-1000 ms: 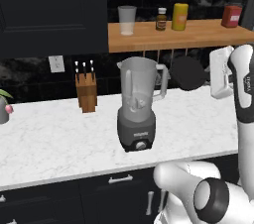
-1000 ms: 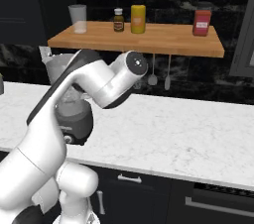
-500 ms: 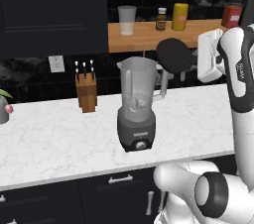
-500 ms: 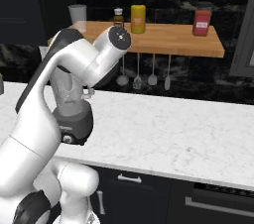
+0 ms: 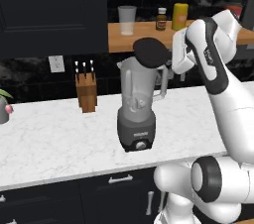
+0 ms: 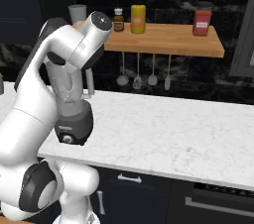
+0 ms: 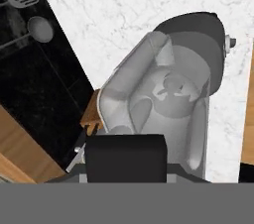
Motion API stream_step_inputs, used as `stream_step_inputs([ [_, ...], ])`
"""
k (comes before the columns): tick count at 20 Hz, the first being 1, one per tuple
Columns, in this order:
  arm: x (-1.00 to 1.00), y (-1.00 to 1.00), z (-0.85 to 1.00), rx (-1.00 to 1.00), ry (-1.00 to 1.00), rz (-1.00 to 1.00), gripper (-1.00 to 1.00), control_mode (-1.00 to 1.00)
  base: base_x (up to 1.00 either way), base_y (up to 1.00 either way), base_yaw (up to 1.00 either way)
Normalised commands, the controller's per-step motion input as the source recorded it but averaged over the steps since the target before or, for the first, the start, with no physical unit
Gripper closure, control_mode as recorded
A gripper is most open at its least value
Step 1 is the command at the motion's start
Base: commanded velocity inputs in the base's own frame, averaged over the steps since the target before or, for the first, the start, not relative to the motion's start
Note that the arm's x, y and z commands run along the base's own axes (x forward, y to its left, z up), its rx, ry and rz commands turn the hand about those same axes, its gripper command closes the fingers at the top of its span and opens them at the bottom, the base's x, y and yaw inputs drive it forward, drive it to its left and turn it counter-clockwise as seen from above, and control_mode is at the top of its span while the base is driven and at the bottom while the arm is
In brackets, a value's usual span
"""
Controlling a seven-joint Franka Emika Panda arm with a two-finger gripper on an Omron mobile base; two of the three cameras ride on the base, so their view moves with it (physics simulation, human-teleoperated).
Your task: Close the lid blender by securely placing the lid on top.
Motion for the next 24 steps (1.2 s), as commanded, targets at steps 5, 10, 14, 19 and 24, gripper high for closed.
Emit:
stream_step_inputs([
  [5,0.32,0.18,-0.04,-0.08,0.17,0.00,1.00,-1.00,0.00,0.00,0.00],
  [10,0.22,0.18,-0.03,-0.08,0.14,0.03,1.00,-1.00,0.00,0.00,0.00],
  [14,0.26,0.13,0.00,-0.04,0.05,0.08,1.00,-1.00,0.00,0.00,0.00],
  [19,0.25,0.17,-0.01,-0.01,0.03,0.12,1.00,-1.00,0.00,0.00,0.00],
  [24,0.04,0.20,-0.06,-0.01,0.01,0.13,1.00,-1.00,0.00,0.00,0.00],
])
